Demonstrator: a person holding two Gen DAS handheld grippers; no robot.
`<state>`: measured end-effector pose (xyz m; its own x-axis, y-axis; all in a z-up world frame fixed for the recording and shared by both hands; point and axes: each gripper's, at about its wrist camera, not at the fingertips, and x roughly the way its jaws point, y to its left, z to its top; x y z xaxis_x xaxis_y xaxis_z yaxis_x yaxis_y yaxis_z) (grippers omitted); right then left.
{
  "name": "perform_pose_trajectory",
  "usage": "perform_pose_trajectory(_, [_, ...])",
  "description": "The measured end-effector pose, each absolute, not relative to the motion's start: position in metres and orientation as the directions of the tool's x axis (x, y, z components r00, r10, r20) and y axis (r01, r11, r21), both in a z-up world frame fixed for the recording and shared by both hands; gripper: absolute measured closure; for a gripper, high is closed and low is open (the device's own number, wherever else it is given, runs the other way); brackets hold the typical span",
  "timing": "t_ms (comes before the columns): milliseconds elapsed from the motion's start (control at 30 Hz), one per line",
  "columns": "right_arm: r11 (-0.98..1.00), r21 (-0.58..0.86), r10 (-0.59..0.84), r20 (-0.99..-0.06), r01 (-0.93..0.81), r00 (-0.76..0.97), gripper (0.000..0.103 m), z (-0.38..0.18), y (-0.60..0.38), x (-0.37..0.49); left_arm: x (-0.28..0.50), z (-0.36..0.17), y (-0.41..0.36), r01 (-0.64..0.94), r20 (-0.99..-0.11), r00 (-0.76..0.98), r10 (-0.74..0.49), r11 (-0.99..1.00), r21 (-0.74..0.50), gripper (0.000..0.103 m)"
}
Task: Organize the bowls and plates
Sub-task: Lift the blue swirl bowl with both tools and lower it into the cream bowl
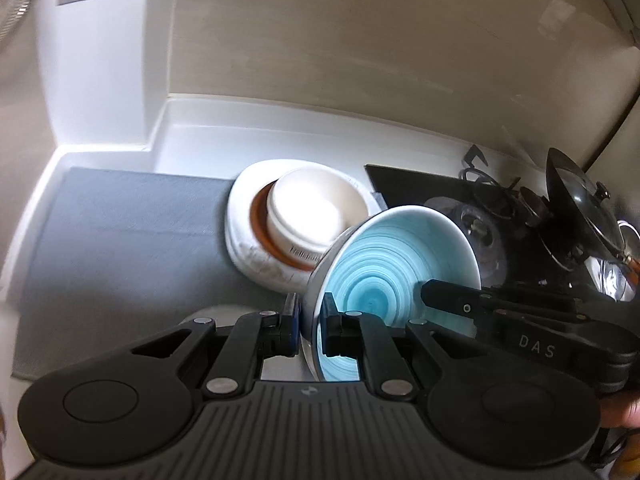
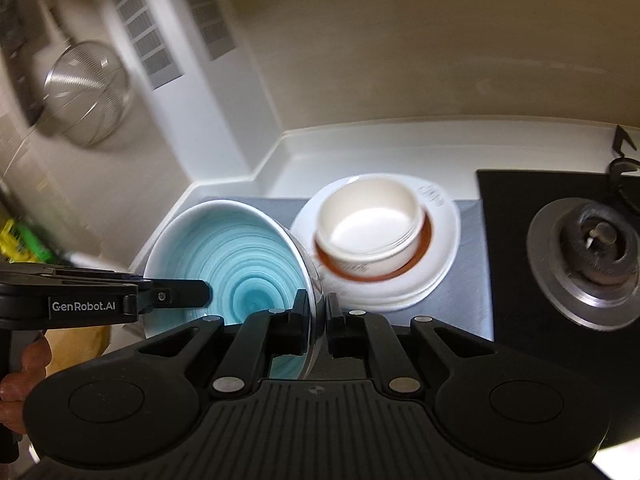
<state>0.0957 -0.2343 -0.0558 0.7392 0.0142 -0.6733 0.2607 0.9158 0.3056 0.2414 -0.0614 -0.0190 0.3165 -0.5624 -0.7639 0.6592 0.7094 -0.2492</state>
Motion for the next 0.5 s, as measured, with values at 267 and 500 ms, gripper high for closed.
perform_pose_trajectory(267, [0.916, 0.29, -0.008, -0.675, 0.276, 0.738, 0.095, -0.058, -0.278, 0.13, 0.286, -0.024, -0.11, 0.635, -0.765, 0.328, -0.554, 0.729, -0.256, 0.093])
perform_pose_trajectory(500, [0.916, 0.27, -0.025, -0.699, 0.296, 0.714, 0.095, -0.069, -0.308, 0.177, 0.334, -0.047, -0.144, 0.598, -0.801, 0.295, -0.521, 0.754, -0.271, 0.093])
